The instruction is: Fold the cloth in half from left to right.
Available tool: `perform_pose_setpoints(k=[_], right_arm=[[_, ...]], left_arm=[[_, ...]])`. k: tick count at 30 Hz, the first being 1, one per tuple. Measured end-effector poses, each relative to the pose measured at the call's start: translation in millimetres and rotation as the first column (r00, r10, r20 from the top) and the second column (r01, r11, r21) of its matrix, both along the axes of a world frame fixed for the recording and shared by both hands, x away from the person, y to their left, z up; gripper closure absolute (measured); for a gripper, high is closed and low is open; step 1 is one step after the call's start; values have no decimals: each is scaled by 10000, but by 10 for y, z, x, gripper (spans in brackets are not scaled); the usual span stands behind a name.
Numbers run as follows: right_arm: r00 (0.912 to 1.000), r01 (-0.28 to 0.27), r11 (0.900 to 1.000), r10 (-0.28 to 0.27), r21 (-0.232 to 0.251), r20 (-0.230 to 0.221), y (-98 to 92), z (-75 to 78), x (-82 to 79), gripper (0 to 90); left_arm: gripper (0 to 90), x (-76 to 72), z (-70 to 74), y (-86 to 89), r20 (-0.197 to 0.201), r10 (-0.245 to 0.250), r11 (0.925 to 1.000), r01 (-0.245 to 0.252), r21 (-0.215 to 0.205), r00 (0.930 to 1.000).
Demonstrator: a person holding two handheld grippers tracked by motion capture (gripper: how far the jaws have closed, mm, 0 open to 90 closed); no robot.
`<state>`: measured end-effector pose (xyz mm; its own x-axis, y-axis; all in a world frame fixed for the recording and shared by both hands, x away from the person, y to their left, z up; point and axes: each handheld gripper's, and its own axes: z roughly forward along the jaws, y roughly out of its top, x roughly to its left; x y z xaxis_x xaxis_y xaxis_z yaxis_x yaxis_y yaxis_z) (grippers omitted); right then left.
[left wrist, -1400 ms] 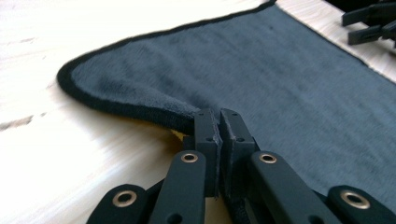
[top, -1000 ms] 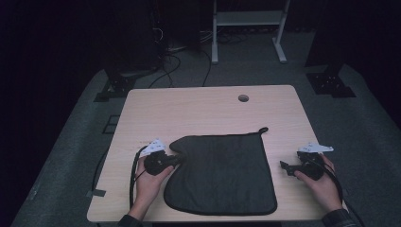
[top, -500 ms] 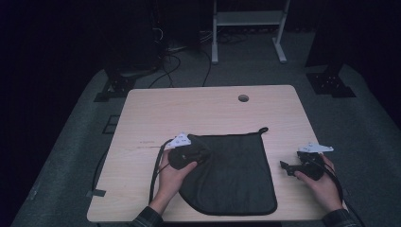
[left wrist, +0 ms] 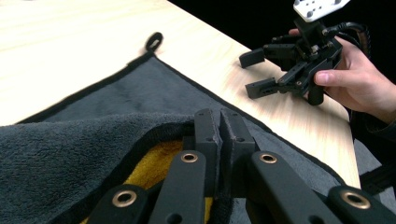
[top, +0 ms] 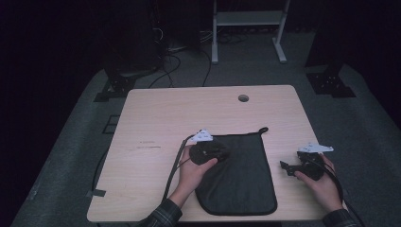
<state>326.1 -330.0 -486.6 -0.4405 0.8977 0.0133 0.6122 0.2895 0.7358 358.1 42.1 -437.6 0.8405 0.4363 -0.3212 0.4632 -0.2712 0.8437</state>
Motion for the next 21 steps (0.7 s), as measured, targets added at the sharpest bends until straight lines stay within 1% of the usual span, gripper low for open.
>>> perform_pose_setpoints(k=[2, 5, 10, 15, 21], right_arm=[[10000, -7, 10000, 7, -1, -3, -1, 0, -1, 140], [10000, -11, 10000, 11, 0, -2, -1, 0, -1, 140], [10000, -11, 10000, 11, 0, -3, -1, 0, -1, 140], [10000, -21, 10000, 21, -11, 14, -2, 0, -1, 140], [10000, -26, 10000, 26, -10, 17, -2, 0, 0, 140]], left_arm=[[858, 12, -14, -81, -116, -44, 10000, 43, -70, 9999], [858, 39, -21, -191, -203, -158, 9999, 157, -48, 9997], [858, 78, -15, -383, -284, -364, 9990, 357, -261, 9989], [857, 115, -77, -575, -455, -592, 9981, 584, -196, 9972], [857, 149, -159, -765, -667, -641, 9979, 638, -62, 9957]])
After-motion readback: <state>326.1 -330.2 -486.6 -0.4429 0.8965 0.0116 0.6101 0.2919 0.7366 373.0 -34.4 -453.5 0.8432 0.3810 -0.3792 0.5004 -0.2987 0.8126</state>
